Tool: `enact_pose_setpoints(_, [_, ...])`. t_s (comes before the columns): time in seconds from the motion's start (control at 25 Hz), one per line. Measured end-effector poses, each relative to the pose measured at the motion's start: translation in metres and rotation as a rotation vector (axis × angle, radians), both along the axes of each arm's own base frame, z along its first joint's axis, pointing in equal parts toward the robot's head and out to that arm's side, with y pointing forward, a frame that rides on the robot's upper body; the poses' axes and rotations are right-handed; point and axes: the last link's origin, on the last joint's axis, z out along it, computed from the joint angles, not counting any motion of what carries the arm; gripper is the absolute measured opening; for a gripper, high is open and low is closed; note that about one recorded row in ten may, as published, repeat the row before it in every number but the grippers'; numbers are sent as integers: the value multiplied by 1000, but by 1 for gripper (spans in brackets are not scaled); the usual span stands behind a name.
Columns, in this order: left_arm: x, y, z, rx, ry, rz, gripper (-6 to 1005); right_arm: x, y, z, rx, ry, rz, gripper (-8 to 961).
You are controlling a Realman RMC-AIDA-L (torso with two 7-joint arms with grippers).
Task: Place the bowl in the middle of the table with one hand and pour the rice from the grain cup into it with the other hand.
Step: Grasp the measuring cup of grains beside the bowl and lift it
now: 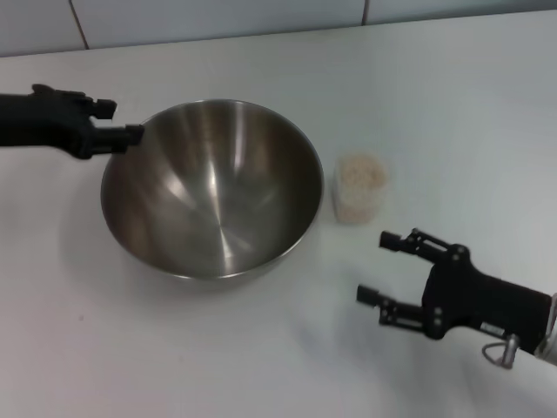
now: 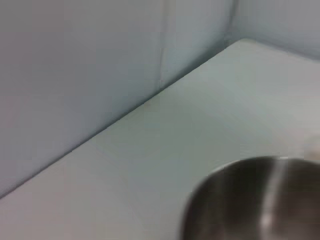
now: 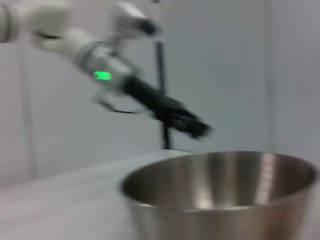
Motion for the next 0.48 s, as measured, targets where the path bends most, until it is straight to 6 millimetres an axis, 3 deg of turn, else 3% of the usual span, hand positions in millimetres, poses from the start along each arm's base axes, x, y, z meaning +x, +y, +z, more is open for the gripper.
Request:
enact_pose_setpoints(0.04, [0,0,0,0,0,0,407,0,0,0,0,0,0,797])
enact_pose_setpoints(0.08, [-8,-29,13,-3,-84,-121,437,4,2,1,30,0,-38,795])
enact_pose_setpoints(0.24, [-26,-53,21,16,-139,-160,554,19,16,4,144,7,-211,788])
enact_pose_setpoints(0.4, [-48,-67,27,44,-150,-106,779,28,32,5,208,-7,-320,781])
enact_pose_setpoints(0.48, [-53,-71,28,50,-154,-93,792,28,35,6,216,-7,-327,777])
